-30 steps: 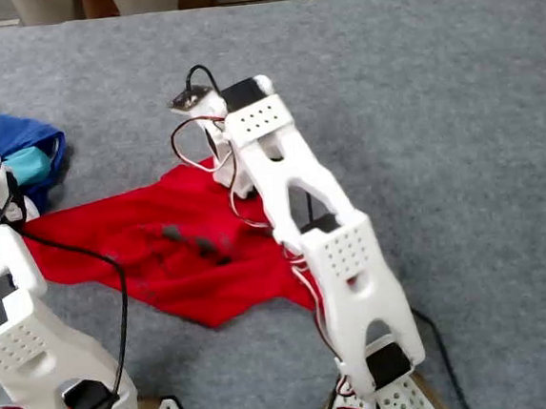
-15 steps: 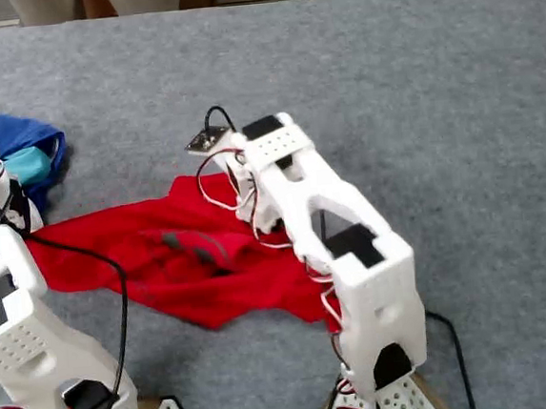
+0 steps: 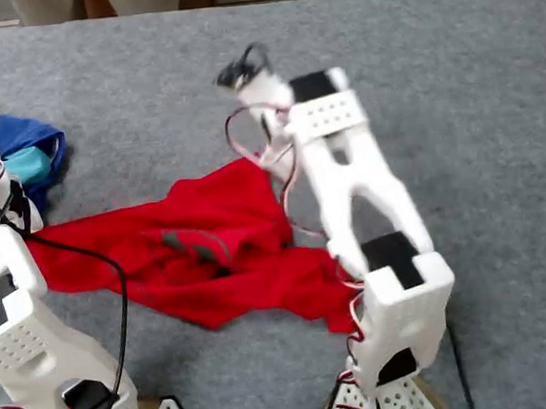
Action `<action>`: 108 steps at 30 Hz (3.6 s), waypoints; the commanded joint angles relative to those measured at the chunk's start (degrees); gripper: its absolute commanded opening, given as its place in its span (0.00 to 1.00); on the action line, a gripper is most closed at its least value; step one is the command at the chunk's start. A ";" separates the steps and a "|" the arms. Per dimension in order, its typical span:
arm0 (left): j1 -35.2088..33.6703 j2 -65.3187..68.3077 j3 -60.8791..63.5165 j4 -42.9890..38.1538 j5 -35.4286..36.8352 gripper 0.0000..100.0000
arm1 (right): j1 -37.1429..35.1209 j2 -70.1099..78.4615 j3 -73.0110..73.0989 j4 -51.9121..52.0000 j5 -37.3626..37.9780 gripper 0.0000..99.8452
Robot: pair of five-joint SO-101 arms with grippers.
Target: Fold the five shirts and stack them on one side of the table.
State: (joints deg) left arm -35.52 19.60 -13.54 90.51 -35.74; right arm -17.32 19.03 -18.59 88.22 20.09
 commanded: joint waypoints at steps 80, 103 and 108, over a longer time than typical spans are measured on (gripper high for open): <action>0.35 -0.75 -1.05 1.23 -1.85 0.02 | -9.10 40.75 -46.20 13.45 -16.79 0.16; 0.18 -0.75 -1.05 1.23 -2.11 0.02 | -8.75 41.80 -37.85 12.04 -17.76 0.16; 0.09 -0.75 -1.05 1.23 -2.11 0.02 | -8.75 43.12 -38.11 13.63 -18.81 0.16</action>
State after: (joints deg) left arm -35.52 19.60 -13.54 91.30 -37.41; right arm -25.76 61.58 -56.48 100.44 1.89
